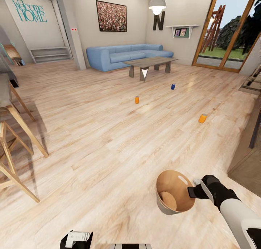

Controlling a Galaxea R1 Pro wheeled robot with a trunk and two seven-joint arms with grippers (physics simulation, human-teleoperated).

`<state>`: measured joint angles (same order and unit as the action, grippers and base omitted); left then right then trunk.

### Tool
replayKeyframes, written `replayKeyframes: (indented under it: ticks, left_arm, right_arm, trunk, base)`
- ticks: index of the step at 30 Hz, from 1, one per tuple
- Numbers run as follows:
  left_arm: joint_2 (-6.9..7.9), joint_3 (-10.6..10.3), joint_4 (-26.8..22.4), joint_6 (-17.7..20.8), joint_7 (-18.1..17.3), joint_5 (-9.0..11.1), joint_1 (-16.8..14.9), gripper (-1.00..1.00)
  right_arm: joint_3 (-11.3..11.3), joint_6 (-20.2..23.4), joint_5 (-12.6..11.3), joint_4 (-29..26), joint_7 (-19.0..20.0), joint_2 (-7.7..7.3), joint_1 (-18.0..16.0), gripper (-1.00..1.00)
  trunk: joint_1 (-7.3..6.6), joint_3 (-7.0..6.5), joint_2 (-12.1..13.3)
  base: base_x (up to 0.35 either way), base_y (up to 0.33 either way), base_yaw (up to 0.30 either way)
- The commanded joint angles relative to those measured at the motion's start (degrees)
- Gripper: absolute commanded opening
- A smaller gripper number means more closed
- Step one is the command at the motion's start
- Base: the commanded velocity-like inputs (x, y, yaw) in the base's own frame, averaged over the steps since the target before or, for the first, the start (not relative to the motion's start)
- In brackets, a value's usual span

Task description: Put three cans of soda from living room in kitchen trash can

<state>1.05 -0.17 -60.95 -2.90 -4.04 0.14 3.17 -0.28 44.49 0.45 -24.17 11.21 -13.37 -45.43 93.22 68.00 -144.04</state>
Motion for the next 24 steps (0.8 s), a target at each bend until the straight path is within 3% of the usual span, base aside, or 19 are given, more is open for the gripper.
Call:
replayKeyframes:
  ticks: [1, 21, 24]
  left_arm:
    - [0.0, 0.0, 0.0, 0.0, 0.0, 0.0, 0.0, 1.0]
    - [0.0, 0.1, 0.2, 1.1, 0.0, -0.2, 0.0, 1.0]
    - [0.0, 0.1, 0.4, 1.2, 0.0, -0.2, 0.0, 1.0]
  right_arm:
    - [-0.1, 0.1, -0.7, 0.0, 0.2, 0.01, 0.0, -1.0]
    - [-0.1, -0.1, -0.6, 0.1, 0.0, 0.01, 0.1, -1.0]
    - [-0.2, -2.1, -0.6, 0.1, 0.1, 0.01, 1.0, -1.0]
  trunk:
    - [-0.03, -0.23, 0.0]
    - [-0.54, -4.66, 0.3]
    - [-0.62, -5.33, 0.3]
  base:
    - [0.0, 0.0, 0.0]
    - [0.0, 0.0, 0.0]
    - [0.0, 0.0, 0.0]
